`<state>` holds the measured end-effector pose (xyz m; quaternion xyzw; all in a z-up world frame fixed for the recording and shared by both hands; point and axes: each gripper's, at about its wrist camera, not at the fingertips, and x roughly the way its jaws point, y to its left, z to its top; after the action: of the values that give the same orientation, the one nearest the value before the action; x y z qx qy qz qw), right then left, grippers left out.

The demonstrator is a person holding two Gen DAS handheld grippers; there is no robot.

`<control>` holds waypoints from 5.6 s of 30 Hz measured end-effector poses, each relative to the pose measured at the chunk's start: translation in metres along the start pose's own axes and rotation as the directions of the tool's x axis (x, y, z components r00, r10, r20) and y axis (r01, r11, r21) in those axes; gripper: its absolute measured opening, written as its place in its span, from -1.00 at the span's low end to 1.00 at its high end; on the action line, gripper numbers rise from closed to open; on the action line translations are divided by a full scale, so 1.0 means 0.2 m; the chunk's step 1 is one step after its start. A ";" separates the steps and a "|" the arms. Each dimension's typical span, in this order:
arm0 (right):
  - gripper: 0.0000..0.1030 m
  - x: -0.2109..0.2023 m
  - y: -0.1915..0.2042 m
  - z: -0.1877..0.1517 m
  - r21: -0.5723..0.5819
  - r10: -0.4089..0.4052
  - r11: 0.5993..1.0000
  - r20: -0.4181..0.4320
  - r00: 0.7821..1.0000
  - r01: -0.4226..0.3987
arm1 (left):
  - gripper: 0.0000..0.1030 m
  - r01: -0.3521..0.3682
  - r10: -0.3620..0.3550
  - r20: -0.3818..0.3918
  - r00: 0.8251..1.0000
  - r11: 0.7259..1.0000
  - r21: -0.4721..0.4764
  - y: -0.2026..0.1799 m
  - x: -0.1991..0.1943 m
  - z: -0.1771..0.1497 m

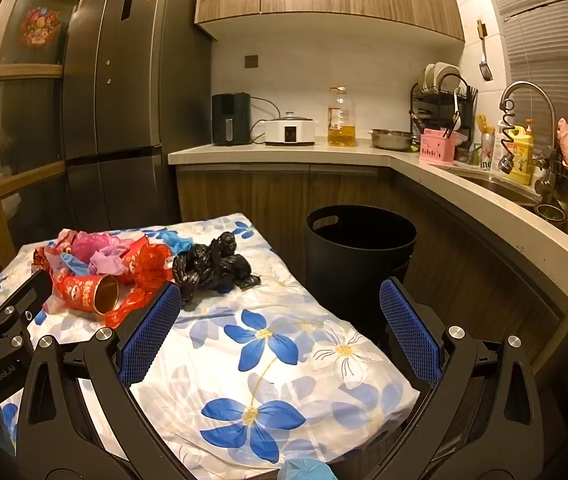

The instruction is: Collect trash

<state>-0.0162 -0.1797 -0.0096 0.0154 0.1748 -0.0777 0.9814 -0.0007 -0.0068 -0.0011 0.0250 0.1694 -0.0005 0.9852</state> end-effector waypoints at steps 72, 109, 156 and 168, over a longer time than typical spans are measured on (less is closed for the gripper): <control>0.90 0.00 -0.01 0.01 0.008 -0.001 1.000 0.004 1.000 0.001 | 0.89 0.007 -0.007 -0.002 1.000 1.000 -0.003 -0.01 0.01 -0.01; 0.90 0.19 0.01 -0.10 0.007 0.054 0.999 -0.037 0.998 -0.054 | 0.89 -0.054 0.053 -0.015 0.998 0.996 -0.077 0.15 0.12 -0.09; -0.92 1.14 0.15 0.04 0.049 0.415 0.909 -0.032 0.909 -0.414 | 0.89 -0.032 0.030 -0.026 0.999 0.995 -0.099 -0.01 0.71 -0.11; -0.92 0.98 -0.10 0.01 0.125 0.419 0.901 -0.007 0.908 -0.415 | 0.89 -0.002 -0.001 -0.043 0.999 0.996 -0.084 -0.12 0.87 -0.07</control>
<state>0.1629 -0.2293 -0.0762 0.1129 0.1791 0.1239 0.9694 0.1591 -0.0280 -0.0736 -0.0162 0.1907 0.0074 0.9815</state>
